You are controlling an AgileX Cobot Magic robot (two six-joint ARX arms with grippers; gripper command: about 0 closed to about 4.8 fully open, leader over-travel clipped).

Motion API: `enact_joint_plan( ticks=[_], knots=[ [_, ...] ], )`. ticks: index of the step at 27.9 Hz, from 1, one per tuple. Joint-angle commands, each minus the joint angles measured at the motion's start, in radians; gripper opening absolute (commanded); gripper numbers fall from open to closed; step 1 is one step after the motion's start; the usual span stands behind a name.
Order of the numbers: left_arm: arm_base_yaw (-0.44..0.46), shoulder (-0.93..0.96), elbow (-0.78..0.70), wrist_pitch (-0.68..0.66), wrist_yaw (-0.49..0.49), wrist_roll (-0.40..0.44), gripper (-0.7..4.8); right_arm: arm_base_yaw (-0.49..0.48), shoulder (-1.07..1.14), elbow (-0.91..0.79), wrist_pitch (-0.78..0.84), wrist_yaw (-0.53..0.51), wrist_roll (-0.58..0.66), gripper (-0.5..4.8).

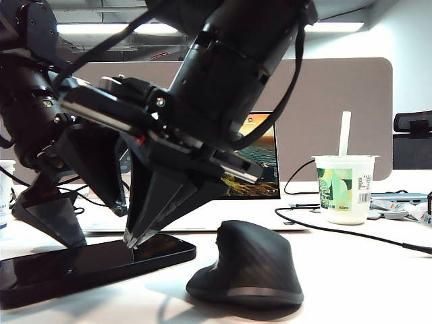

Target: Pick up the black phone, pick up the charger plug, insert the charger plug into the phone's charging port, and finally place the connected phone back on the desk.

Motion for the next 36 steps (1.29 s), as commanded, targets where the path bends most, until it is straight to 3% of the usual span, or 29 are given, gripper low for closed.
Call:
enact_joint_plan(
  ticks=[1,10,18,26,36],
  knots=[
    [-0.004,-0.002,0.002,-0.019,0.024,-0.002,4.79,0.0,0.024,0.003,0.006,0.006,0.028,-0.06],
    [-0.004,-0.002,0.002,-0.007,0.006,-0.002,4.79,-0.008,0.014,0.005,-0.023,0.048,0.024,-0.06],
    [-0.004,-0.002,0.002,0.004,-0.034,-0.002,4.79,-0.008,-0.011,0.011,-0.159,0.111,-0.058,-0.06],
    [-0.004,-0.002,0.002,0.004,-0.067,-0.002,4.79,-0.014,-0.011,0.011,-0.187,0.162,-0.085,-0.06],
    [-0.004,-0.002,0.002,0.003,-0.068,-0.002,4.79,-0.101,-0.012,0.011,-0.312,0.259,-0.105,-0.06]
  ],
)
